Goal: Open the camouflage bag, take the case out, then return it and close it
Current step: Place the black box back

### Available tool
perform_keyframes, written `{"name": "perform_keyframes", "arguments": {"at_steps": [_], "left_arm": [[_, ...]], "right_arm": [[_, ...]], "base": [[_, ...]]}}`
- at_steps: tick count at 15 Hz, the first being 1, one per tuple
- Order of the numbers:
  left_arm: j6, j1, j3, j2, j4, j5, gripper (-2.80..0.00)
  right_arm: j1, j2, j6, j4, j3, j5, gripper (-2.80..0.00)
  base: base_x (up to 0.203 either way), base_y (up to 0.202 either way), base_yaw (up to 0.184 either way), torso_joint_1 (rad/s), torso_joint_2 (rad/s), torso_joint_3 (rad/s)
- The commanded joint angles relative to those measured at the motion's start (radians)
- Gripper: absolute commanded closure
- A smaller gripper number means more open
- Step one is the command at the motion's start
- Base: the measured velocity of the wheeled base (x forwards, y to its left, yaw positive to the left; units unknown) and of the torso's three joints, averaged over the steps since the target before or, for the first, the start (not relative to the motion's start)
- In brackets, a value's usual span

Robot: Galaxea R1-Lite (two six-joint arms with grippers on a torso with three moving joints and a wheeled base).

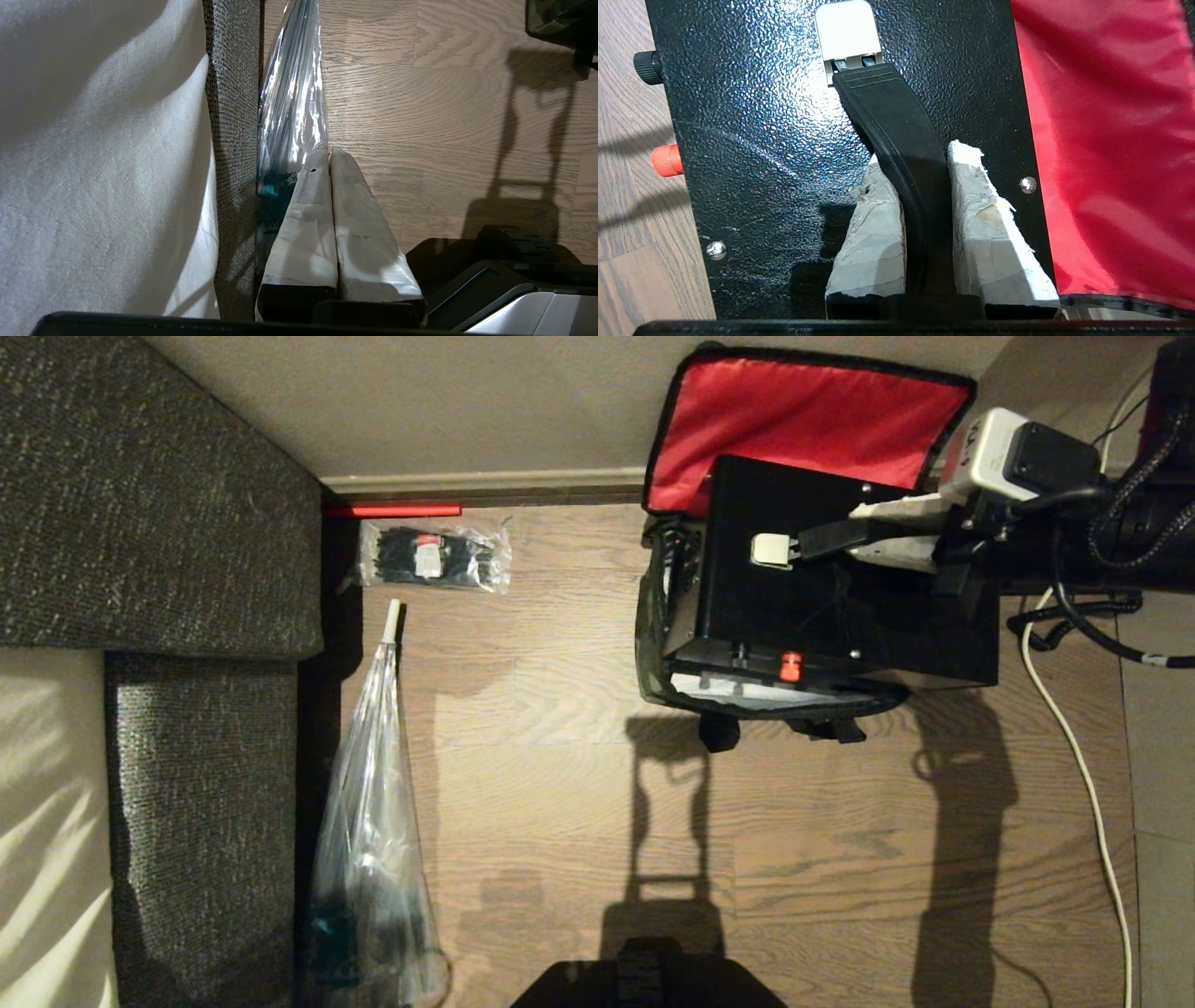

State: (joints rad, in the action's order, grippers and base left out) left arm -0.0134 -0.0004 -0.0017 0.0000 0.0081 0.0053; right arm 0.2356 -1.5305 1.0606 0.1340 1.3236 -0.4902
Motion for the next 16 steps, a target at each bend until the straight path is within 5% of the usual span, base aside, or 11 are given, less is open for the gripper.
{"name": "perform_keyframes", "arguments": {"at_steps": [1,16], "left_arm": [[0.0,0.0,0.0,0.0,0.0,0.001,0.0],[0.0,-0.001,0.0,-0.001,0.0,0.001,0.0]], "right_arm": [[-0.007,-0.018,0.008,0.002,-0.003,-0.007,0.0],[-0.036,-0.131,0.004,0.049,0.0,-0.025,0.0]], "base": [[0.0,0.0,0.0,0.0,0.0,0.0],[0.0,0.0,0.0,0.0,0.0,0.0]]}}
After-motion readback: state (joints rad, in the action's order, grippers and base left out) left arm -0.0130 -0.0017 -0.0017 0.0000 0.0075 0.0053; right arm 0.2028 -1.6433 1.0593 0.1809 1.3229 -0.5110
